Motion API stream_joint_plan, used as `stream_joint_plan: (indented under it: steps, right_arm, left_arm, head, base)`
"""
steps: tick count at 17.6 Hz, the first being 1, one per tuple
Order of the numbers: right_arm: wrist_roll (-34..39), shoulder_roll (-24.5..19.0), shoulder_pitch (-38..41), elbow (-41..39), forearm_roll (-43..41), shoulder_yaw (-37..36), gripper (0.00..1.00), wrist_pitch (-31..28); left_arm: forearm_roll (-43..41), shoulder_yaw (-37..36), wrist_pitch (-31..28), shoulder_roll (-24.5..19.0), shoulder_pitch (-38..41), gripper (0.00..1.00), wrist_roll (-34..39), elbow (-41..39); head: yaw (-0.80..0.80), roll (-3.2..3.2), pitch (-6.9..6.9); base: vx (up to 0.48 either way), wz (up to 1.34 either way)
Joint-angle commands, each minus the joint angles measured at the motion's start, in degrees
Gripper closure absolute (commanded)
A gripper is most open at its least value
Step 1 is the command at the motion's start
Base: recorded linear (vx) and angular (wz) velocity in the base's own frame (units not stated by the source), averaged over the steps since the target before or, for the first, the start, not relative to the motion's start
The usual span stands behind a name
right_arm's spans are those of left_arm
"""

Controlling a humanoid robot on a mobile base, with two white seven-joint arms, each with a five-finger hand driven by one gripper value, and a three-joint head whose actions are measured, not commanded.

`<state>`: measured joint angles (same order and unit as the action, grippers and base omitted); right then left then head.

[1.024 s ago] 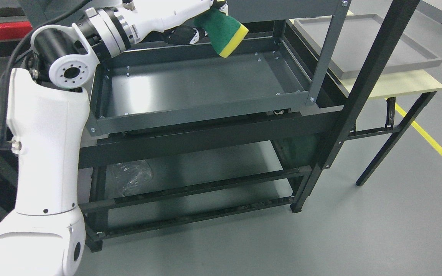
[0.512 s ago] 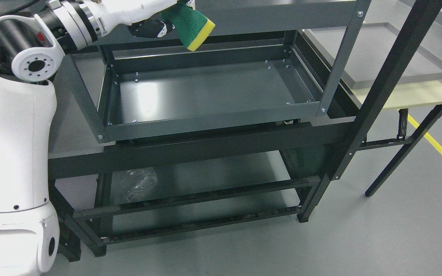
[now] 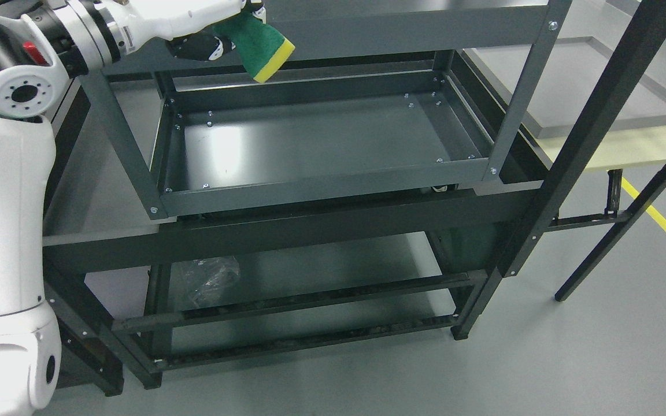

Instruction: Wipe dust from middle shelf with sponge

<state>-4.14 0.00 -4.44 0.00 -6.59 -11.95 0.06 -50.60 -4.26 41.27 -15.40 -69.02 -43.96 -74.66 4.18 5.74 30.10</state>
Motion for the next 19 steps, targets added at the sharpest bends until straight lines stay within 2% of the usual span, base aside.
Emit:
stream_joint_plan:
  steps: [1, 6, 13, 18, 19]
  right_arm:
    - [0.01, 1.0, 0.04, -1.0, 0.0, 0.0, 0.0, -4.11]
    - [0.01, 1.0, 0.04, -1.0, 0.0, 0.0, 0.0, -4.19]
    - [0.01, 1.0, -0.04, -1.0, 0.0, 0.0, 0.0, -4.11]
    - [0.01, 1.0, -0.04, -1.0, 0.0, 0.0, 0.0, -4.19]
    - [0.01, 1.0, 0.04, -1.0, 0.0, 0.0, 0.0, -4.11]
  left_arm:
    - [0.59, -0.4, 1.35, -4.81, 0.29, 0.98, -1.22, 0.39]
    - [0.06, -0.83, 1.27, -4.12, -0.15, 0.98, -1.13, 1.8]
    - [-5.03, -1.01, 1.27, 5.36, -6.21, 0.99, -0.34, 9.79]
    - [-8.28, -1.89, 1.09, 14.24, -9.03, 0.99, 0.8, 16.11]
    - [-8.38, -2.24, 0.92, 14.4, -9.38, 0.99, 1.41, 17.34]
  head:
    - [0.0, 0.0, 0.0]
    - [0.0, 0.0, 0.0]
    - [0.0, 0.0, 0.0]
    - [0.0, 0.0, 0.0]
    - [0.0, 0.0, 0.0]
  base:
    - [0.0, 0.0]
    - [0.0, 0.0]
    - [0.0, 0.0]
    - [0.0, 0.0]
    - [0.0, 0.0]
